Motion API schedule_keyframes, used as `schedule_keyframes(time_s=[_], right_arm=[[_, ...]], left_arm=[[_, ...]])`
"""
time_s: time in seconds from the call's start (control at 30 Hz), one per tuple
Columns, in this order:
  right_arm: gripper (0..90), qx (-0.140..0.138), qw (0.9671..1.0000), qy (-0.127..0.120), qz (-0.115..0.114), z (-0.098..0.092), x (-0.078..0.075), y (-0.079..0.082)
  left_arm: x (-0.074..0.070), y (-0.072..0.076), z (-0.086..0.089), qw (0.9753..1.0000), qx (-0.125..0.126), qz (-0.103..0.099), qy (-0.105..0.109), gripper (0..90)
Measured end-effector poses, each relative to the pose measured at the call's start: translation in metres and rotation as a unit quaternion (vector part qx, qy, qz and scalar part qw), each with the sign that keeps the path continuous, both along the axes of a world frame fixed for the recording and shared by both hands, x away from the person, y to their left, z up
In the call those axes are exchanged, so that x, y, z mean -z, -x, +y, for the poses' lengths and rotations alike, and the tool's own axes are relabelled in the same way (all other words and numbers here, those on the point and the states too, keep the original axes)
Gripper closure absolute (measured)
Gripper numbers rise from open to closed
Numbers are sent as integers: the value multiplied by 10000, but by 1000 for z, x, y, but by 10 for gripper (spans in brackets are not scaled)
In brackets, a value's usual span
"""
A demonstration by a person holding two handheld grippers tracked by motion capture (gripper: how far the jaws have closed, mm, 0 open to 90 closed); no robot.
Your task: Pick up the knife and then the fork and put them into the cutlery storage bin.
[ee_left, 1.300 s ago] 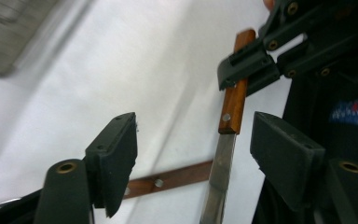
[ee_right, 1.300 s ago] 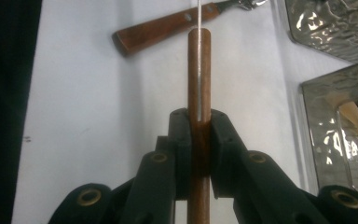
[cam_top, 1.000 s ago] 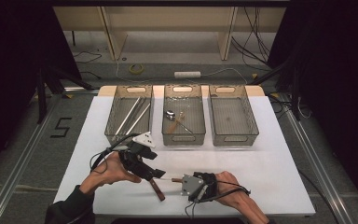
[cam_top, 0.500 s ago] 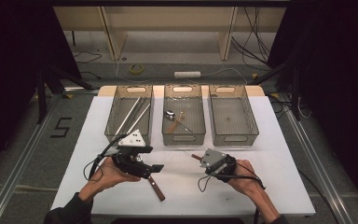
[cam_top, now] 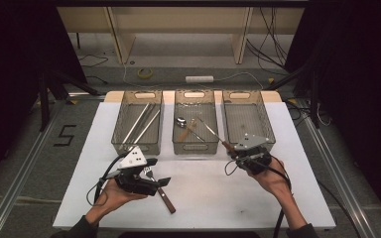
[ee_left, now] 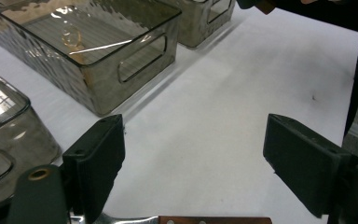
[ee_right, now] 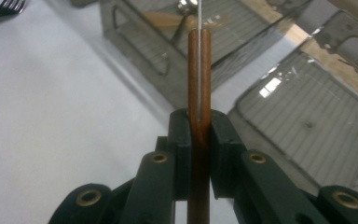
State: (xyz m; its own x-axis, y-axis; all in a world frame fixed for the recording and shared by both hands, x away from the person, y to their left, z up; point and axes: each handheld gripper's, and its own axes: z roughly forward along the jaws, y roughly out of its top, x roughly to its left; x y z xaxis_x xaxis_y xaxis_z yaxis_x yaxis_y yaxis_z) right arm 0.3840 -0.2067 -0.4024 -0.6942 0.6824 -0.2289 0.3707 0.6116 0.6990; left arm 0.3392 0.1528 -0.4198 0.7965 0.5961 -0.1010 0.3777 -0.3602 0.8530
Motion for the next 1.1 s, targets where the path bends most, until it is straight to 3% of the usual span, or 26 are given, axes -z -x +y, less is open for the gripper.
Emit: schedule_keyframes(time_s=[0.17, 0.3, 0.5, 0.83, 0.97, 1.1], right_arm=[[815, 324, 9987, -391, 94, -9, -13, -15], [816, 559, 9972, -482, 132, -14, -20, -30], [815, 972, 9932, -574, 276, -23, -24, -53], [814, 1646, 9812, -810, 603, -33, -16, -86], [814, 1885, 9765, -788, 688, -32, -12, -95], [813, 2161, 9690, -841, 847, -33, -6, -103]], left_arm=[[5, 3, 2, 9999, -61, -10, -85, 195], [8, 7, 2, 9996, -66, -73, -250, 193], [10, 9, 3, 9996, -91, -84, -252, 193], [11, 9, 6, 9996, -145, -82, -240, 193], [12, 9, 6, 9995, -153, -73, -250, 193], [12, 10, 6, 9995, -142, -80, -273, 191]])
